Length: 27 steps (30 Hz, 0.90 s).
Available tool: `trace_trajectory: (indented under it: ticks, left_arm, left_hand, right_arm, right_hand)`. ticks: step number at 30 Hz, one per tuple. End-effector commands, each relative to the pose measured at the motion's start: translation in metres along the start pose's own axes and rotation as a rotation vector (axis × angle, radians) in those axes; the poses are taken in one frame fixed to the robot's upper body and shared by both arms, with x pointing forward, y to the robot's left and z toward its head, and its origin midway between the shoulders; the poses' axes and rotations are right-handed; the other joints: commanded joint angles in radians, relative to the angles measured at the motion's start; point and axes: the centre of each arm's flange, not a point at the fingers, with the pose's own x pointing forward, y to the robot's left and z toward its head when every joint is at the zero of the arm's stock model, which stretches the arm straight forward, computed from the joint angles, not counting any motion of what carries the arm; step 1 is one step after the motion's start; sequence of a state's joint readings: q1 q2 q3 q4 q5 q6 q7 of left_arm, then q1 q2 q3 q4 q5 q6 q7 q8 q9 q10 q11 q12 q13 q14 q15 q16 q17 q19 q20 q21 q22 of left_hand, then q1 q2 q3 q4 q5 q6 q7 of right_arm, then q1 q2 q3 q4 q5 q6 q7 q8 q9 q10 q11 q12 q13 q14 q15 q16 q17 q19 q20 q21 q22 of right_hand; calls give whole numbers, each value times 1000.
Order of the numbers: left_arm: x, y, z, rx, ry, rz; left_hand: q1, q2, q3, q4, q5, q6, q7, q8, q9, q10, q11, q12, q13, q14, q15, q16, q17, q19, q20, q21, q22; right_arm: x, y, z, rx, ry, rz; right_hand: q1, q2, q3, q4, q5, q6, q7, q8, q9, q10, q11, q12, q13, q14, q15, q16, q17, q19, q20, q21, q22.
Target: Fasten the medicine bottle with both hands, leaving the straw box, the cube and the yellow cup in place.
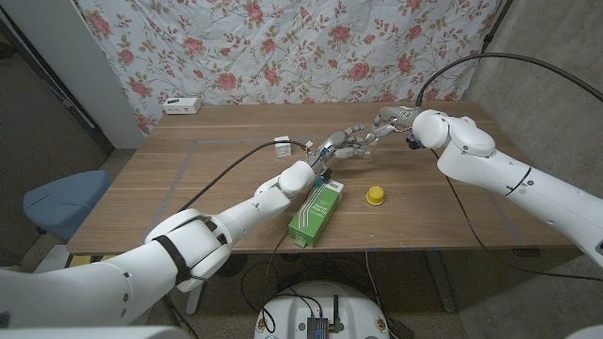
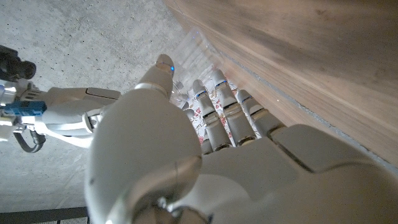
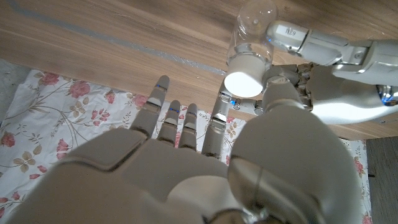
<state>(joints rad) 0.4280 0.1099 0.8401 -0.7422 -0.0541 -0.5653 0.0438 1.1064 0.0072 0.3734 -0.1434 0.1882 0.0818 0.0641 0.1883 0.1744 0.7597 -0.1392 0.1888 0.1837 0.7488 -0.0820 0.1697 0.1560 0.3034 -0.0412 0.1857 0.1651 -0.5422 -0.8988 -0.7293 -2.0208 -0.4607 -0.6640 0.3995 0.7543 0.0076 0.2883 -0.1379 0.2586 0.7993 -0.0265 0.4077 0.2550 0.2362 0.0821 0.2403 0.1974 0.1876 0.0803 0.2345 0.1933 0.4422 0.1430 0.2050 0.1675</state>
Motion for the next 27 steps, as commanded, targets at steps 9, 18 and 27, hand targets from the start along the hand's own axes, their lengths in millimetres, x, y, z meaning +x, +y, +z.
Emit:
trace_trajectory:
  ticks: [9, 18, 27]
  left_arm:
    - [-4, 3, -3, -3, 2, 20]
    - [-5, 3, -4, -2, 3, 20]
    - [-6, 4, -4, 1, -1, 26]
  left_hand:
    - [-4, 9, 17, -4, 8, 13, 4, 3, 3, 14, -8, 10, 5, 14, -113, 2, 2, 0, -146, 3, 3]
    - [-3, 10, 22, -5, 8, 14, 7, 2, 3, 18, -6, 10, 5, 17, -113, 2, 2, 3, -150, 4, 2]
    - [-5, 9, 24, -6, 8, 15, 8, 2, 3, 18, -3, 9, 5, 18, -113, 1, 2, 3, -151, 3, 2]
  right_arm:
    - [3, 1, 1, 36, -20, -10]
    - [1, 0, 3, 39, -31, 1]
    - [-5, -5, 6, 24, -59, 32]
  right_hand:
    - [-41, -3, -12, 16, -14, -73, 34, -34, -3, 1, 2, -11, 4, 8, 4, -3, 3, 7, 1, -6, 4]
    - [-67, -9, -24, 21, -22, -125, 55, -58, 2, -16, 12, -23, 4, 0, 18, -11, 3, -4, 10, -12, 4]
    - [-102, -13, -37, 23, -30, -231, 70, -111, 4, -68, 13, -44, 6, -35, 41, -30, 4, -33, 26, -20, 5]
